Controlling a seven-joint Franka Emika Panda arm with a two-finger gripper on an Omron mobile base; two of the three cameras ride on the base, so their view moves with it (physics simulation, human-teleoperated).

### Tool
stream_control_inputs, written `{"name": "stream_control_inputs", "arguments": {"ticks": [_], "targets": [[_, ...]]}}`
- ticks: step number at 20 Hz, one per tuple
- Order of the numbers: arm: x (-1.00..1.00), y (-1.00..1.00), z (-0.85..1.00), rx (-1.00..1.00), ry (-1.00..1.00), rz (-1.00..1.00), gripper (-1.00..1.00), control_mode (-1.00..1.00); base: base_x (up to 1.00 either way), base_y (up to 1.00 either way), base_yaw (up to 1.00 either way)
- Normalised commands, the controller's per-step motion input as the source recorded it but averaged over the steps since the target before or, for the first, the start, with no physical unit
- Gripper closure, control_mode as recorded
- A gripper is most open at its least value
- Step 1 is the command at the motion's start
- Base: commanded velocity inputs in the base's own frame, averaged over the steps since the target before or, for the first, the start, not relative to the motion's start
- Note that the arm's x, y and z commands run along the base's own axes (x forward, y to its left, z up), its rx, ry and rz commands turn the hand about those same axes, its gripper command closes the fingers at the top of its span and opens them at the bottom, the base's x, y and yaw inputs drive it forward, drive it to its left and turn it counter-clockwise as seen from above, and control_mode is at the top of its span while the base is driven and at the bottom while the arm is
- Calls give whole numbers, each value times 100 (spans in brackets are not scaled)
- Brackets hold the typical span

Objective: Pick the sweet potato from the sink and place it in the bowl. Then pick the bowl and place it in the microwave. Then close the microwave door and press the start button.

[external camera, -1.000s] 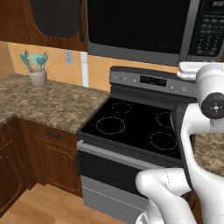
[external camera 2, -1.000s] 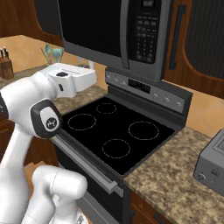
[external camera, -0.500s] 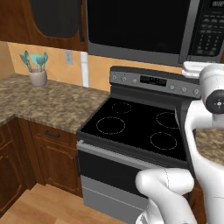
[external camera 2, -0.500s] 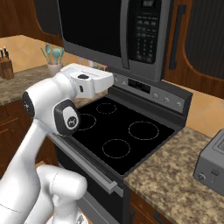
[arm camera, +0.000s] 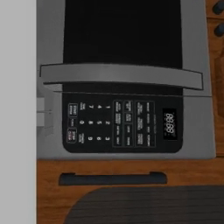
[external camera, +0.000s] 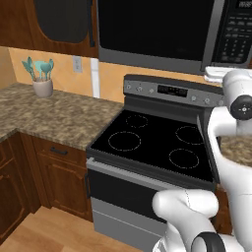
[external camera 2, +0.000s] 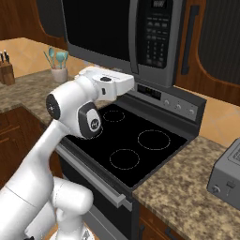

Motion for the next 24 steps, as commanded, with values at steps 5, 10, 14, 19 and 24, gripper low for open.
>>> {"name": "stream_control_inputs", "arguments": {"ticks": [5,10,14,19,24], "targets": [[30,-19,0,1,0,2,100,-100,0,0,0],[19,-22,0,1,0,2,100,-100,0,0,0],[4,-30,-7,0,1,6,100,-100,0,0,0],[11,-22,-16,0,4,8,100,-100,0,0,0],[32,-8,0,0,4,4,100,-100,0,0,0]]}}
